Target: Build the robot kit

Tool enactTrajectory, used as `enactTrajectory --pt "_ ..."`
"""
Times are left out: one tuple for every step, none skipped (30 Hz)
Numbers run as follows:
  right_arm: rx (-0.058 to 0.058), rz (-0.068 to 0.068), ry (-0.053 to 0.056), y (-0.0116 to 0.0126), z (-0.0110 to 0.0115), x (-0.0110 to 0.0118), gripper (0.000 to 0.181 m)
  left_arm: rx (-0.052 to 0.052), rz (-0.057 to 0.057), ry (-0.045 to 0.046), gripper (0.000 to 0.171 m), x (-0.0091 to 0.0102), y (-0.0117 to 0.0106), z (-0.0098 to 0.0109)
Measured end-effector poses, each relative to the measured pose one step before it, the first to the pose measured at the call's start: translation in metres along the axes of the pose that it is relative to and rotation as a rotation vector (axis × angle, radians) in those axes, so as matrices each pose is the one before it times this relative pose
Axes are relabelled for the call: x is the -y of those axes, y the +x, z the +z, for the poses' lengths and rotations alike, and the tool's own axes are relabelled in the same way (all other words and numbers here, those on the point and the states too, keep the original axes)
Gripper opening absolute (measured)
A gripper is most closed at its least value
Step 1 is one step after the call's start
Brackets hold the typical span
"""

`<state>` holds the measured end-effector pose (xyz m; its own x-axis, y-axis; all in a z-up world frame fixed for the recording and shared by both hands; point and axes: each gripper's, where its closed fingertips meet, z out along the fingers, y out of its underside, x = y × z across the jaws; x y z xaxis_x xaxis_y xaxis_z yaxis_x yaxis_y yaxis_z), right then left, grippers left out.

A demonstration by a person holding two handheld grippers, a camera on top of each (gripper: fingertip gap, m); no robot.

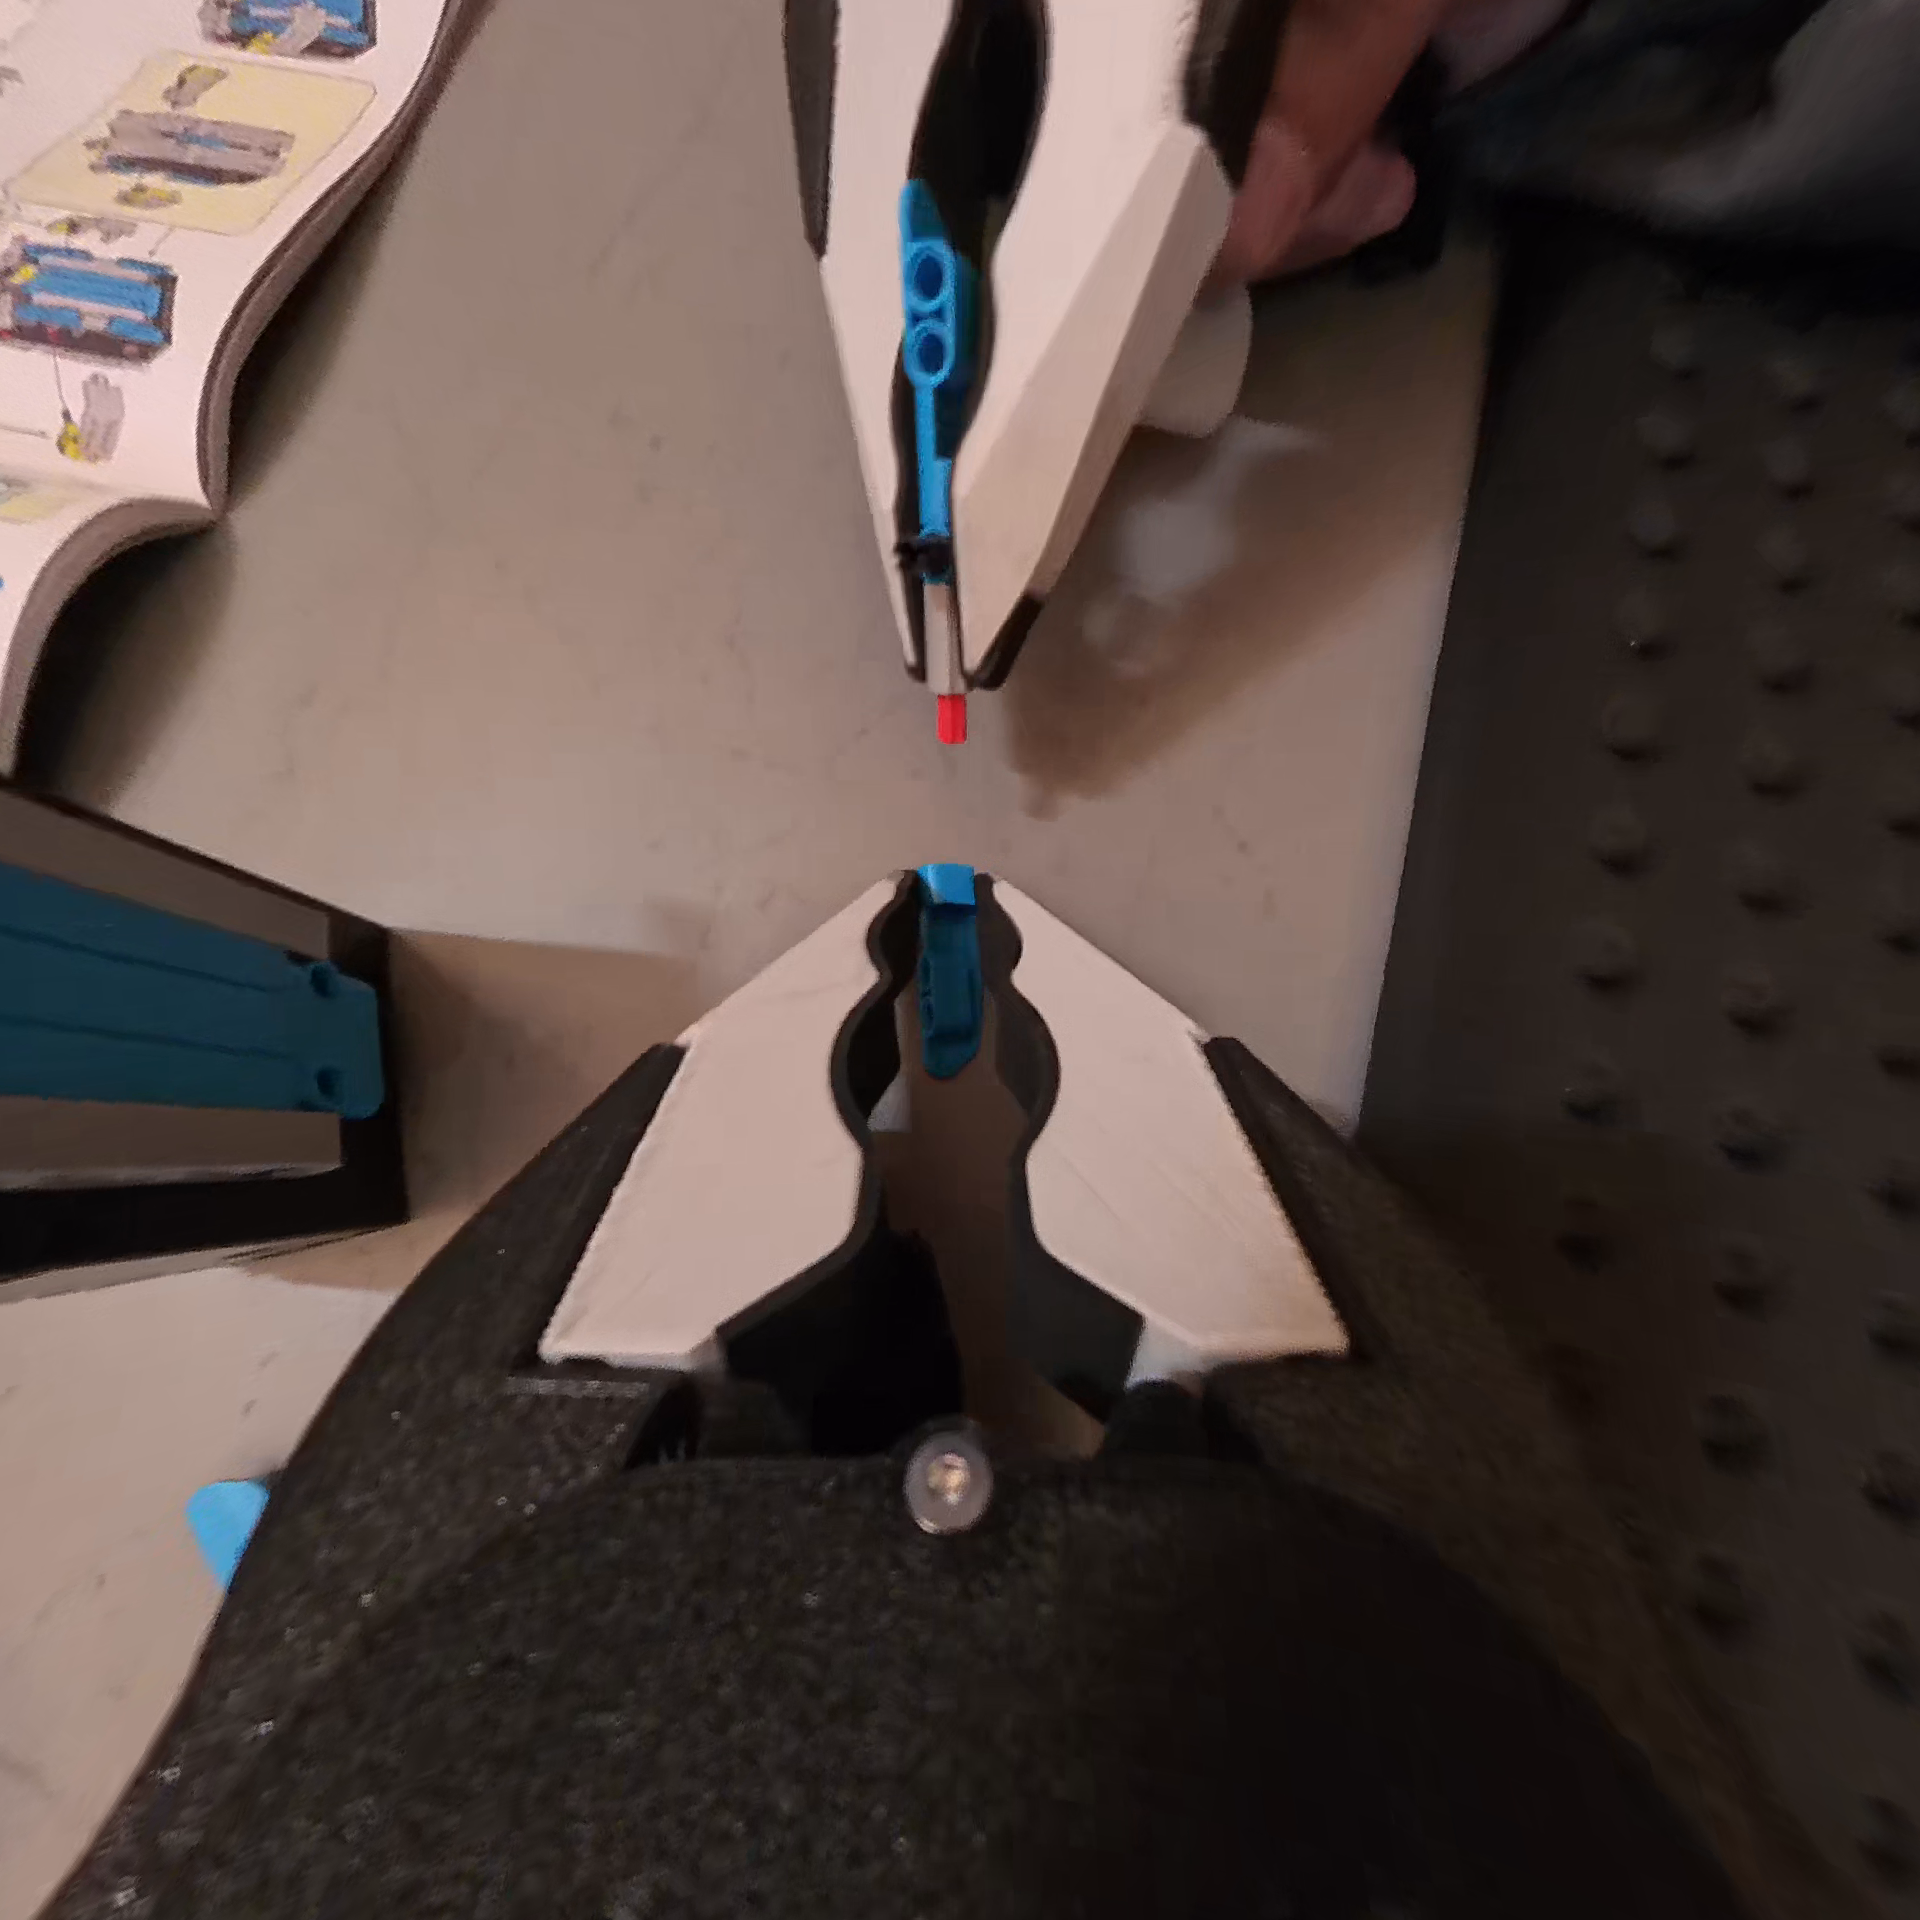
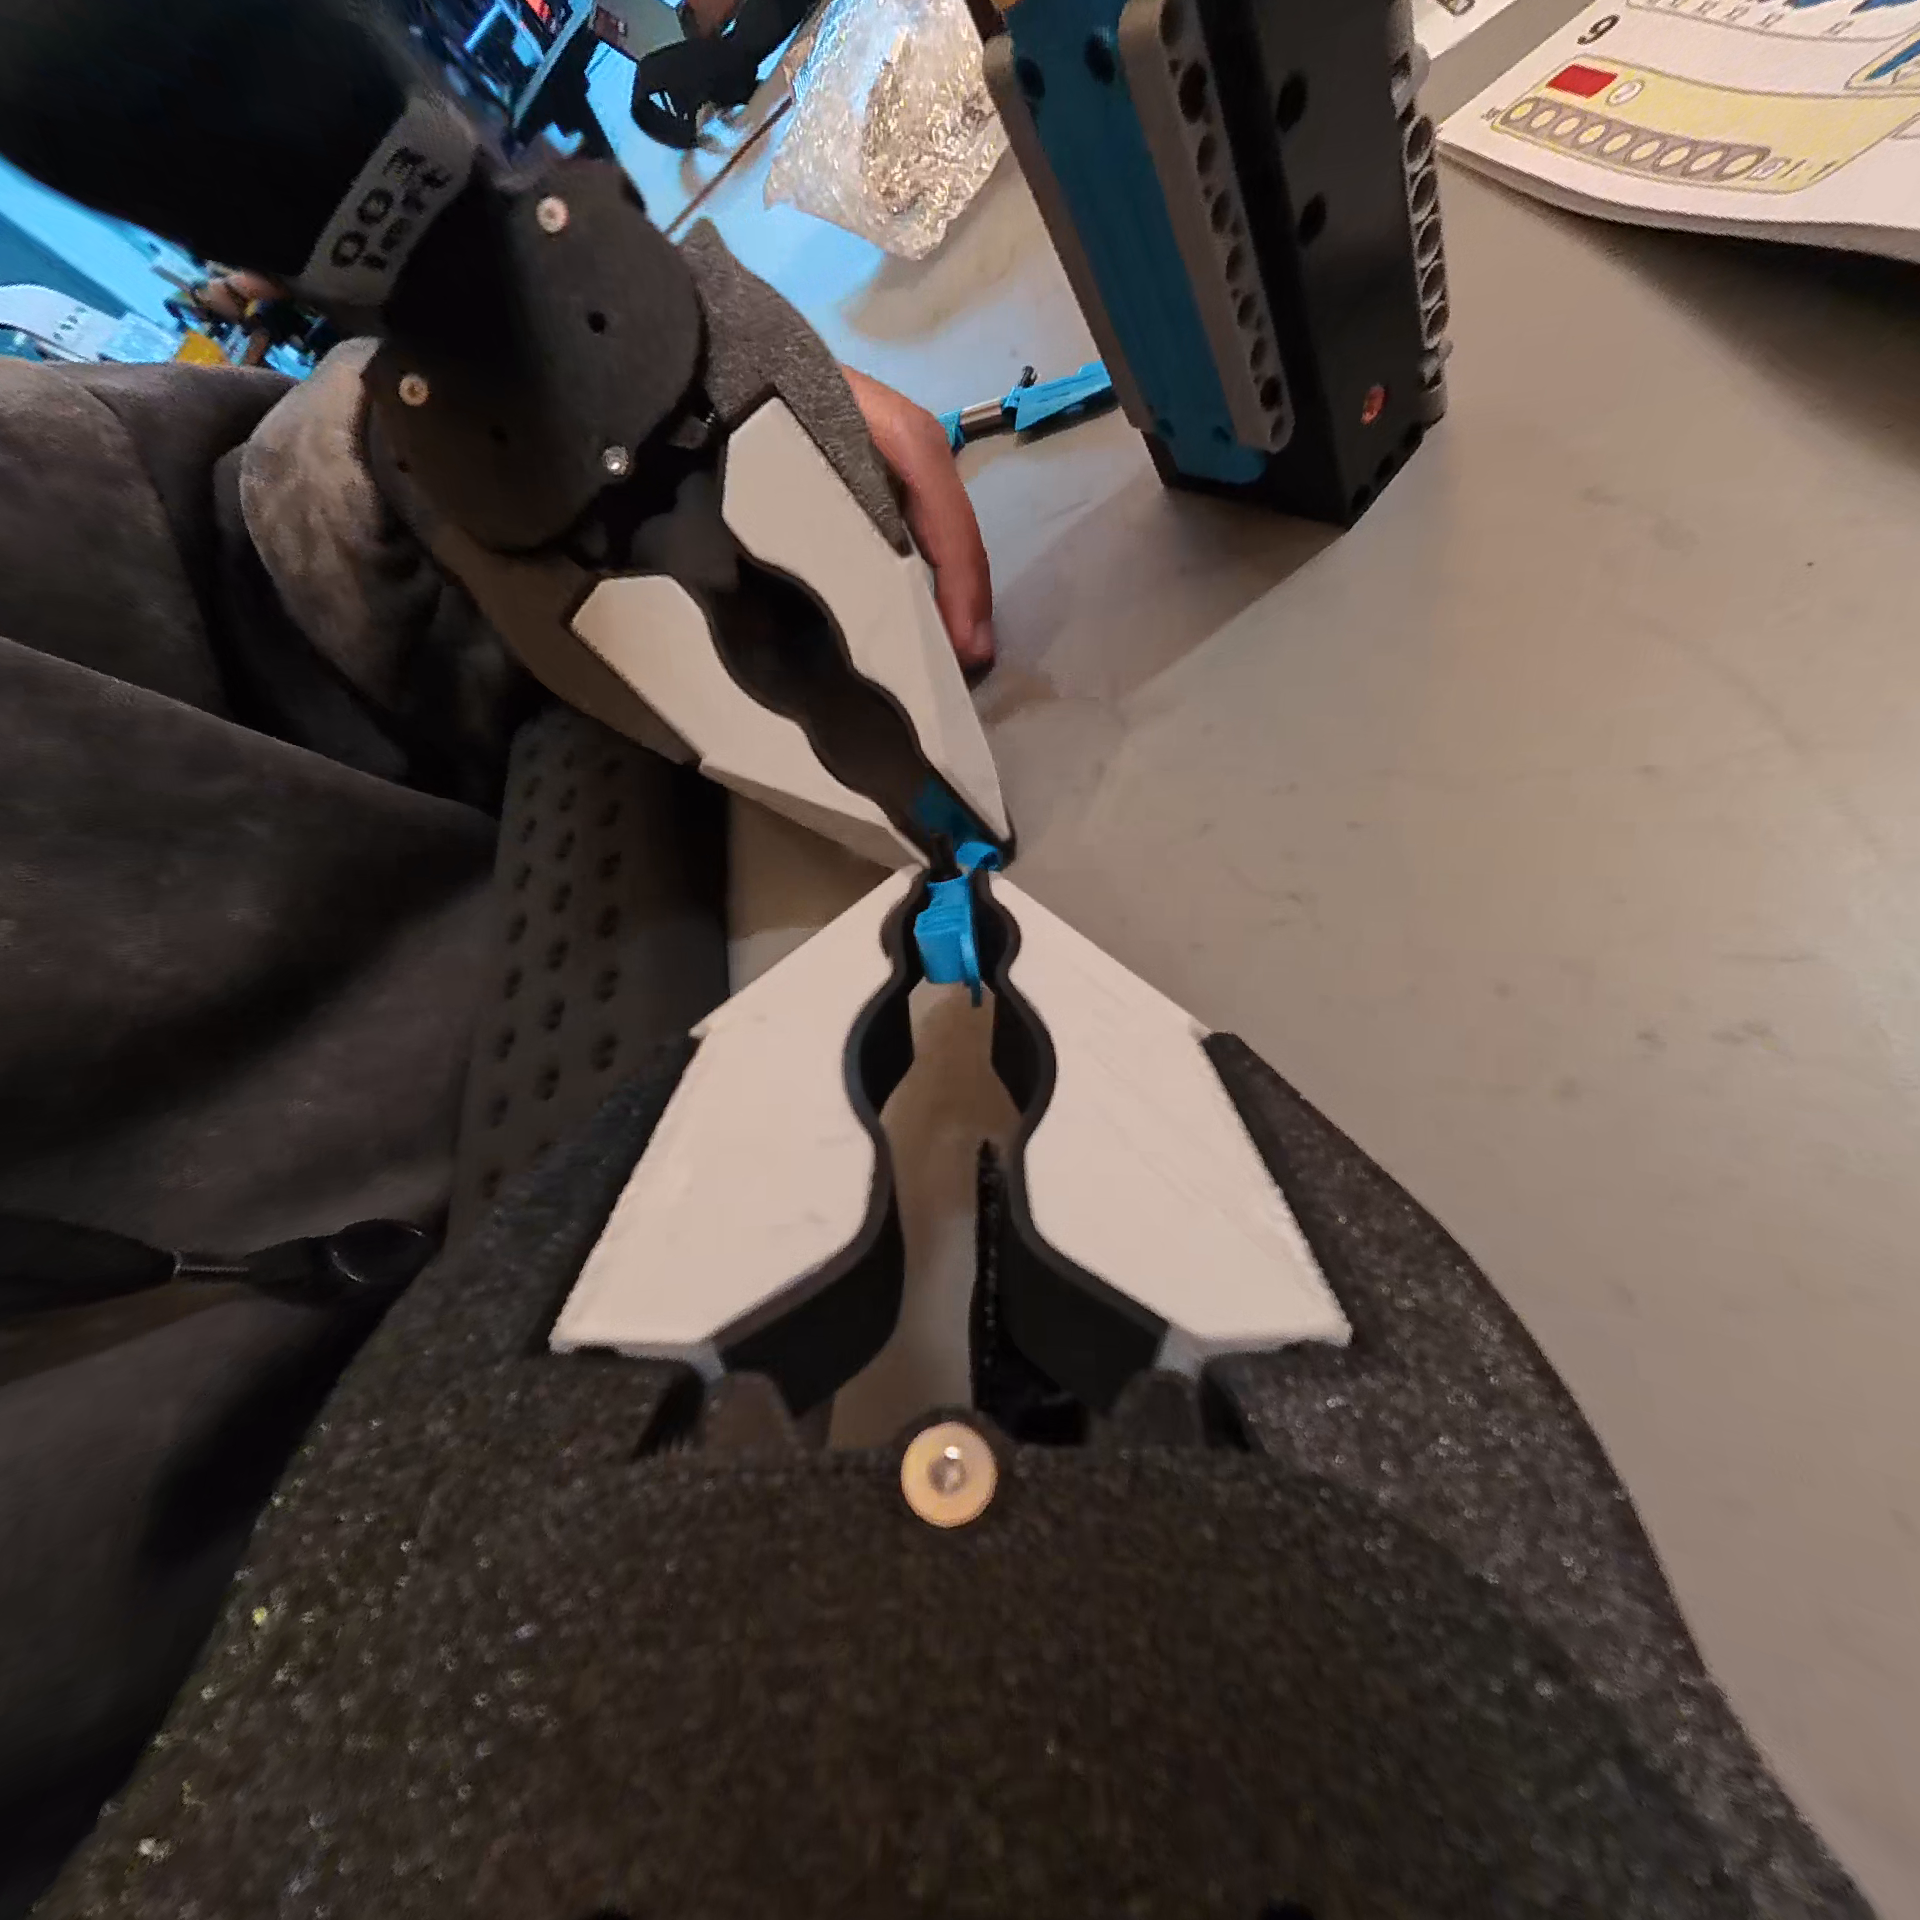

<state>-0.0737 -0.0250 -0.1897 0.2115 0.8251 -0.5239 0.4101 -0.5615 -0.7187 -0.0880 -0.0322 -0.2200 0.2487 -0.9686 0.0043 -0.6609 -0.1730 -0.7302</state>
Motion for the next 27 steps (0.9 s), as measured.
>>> enactTrajectory --pt "0.0029 0.0127 -0.0017 0.00056 0.00139 -0.00083 0.007 0.0176 0.0312 0.00222 0.01 0.0005 0.00069 -0.00017" --pt "0.0024 0.0151 0.0021 0.00096 0.00097 -0.0005 0.007 0.0275 0.033 0.00555 0.009 0.00085 -0.0002 -0.00029" --pt "0.0093 0.0202 0.0102 0.00003 0.00015 0.00067 0.007 0.0482 0.0323 0.01624 0.01 0.00254 -0.00298 -0.00125" --pt "0.0123 0.0244 0.0244 -0.00003 -0.00132 0.00317 0.007 0.0484 0.0222 0.04163 0.01 0.00693 -0.00405 -0.00354" --pt "0.01 0.0232 0.0372 0.00007 -0.00328 0.00553 0.007 0.0447 0.0015 0.06751 0.01 0.01132 -0.0054 -0.00535" --pt "0.0211 0.0159 0.054 -0.00208 -0.00485 0.00876 0.007 0.0195 -0.0197 0.0668 0.01 0.01189 -0.00356 -0.00518" --pt "0.0438 0.016 0.0535 -0.00598 -0.00478 0.0093 0.007 0.0151 -0.0227 0.06439 0.01 0.01186 -0.00318 -0.00458" --pt "0.0418 0.0129 0.0508 -0.00637 -0.00378 0.00875 0.007 0.0145 -0.015 0.052 0.01 0.00961 -0.00298 -0.00327" --pt "0.0126 0.0088 0.0219 -0.00185 -0.00187 0.00402 0.007 0.0138 -0.0067 0.04299 0.01 0.00768 -0.00227 -0.00224" --pt "0.0121 -0.0012 0.0085 -0.00211 -0.00054 0.00155 0.007 0.0038 -0.0003 0.03068 0.01 0.0052 -0.00066 -0.00125" --pt "0.0238 -0.001 0.006 -0.00453 0.00031 0.00116 0.006 0.0075 0.0002 0.00151 0.01 0.00039 -0.00119 0.00008" --pt "0.0071 -0.0023 0.0052 -0.00208 0.00077 0.00075 0.006 0.0144 0.0143 -0.00364 0.01 -0.00118 -0.00214 0.00033" --pt "-0.0011 -0.006 0.0106 -0.00074 0.0003 0.00184 0.006 -0.0024 0.0193 -0.00409 0.01 -0.00158 0.00045 0.00054" --pt "0.0009 -0.0046 0.0011 -0.00059 0.00046 0.00073 0.006 0.0023 0.0106 0.0002 0.01 -0.00061 0.0001 0.00048" --pt "-0.0018 -0.0004 0.0044 0.00015 0.00027 0.00091 0.006 0.0032 0.0124 -0.00201 0.009 -0.00018 0.00014 0.00033" --pt "-0.0047 -0.0012 -0.0014 0.00083 0.00062 -0.00026 0.006 -0.0033 0.0087 -0.00018 0.009 0.00022 0.00105 0.0004" --pt "-0.0067 -0.0014 -0.0147 0.00117 0.00144 -0.00256 0.006 0.0038 0.0031 0.00349 0.009 0.0009 0.00007 0.00015" --pt "-0.0072 -0.0018 -0.0085 0.00094 0.00138 -0.00179 0.006 0.0048 0.0032 -0.0072 0.009 -0.00059 -0.00034 0.00023" --pt "-0.0058 -0.0037 -0.0006 0.00055 0.00011 -0.00011 0.007 -0.0003 0.0008 -0.00191 0.009 -0.00039 0.00012 0.00034" --pt "-0.0065 -0.0052 0.0023 0.00066 -0.00012 0.00039 0.006 -0.0008 -0.002 0.00264 0.009 0.00052 0.00025 -0.00001" --pt "0.0015 0.0009 -0.0004 -0.00029 0.00015 0.00012 0.007 -0.0014 -0.0024 -0.00202 0.009 0.00006 0.00028 -0.00003" --pt "-0.0009 0.0043 -0.003 0.00049 0.0001 -0.00071 0.007 -0.0006 -0.0029 -0.00369 0.009 -0.00055 0.00012 0.00007" --pt "-0.0044 0.0009 0.0016 0.00062 0.00013 0.00015 0.007 0.0033 -0.0018 -0.00102 0.009 -0.00005 -0.00017 0.00005" --pt "-0.0027 -0.0014 -0.0018 0.00022 0.00017 -0.00042 0.007 -0.0002 -0.0019 -0.00508 0.009 -0.00048 0.00022 0.00023" --pt "-0.003 0.0017 -0.0055 0.00074 -0.00001 -0.00096 0.007 -0.0013 -0.0059 -0.00552 0.009 -0.00065 0.00041 0.00037" --pt "-0.0063 0.005 -0.0062 0.00123 0.00017 -0.00104 0.007 -0.0002 -0.0013 -0.0095 0.009 -0.00149 0.00041 0.00074" --pt "-0.0129 0.0 -0.0087 0.00183 0.00067 -0.00168 0.007 0.0007 0.0023 -0.01332 0.009 -0.00224 0.00023 0.00085"
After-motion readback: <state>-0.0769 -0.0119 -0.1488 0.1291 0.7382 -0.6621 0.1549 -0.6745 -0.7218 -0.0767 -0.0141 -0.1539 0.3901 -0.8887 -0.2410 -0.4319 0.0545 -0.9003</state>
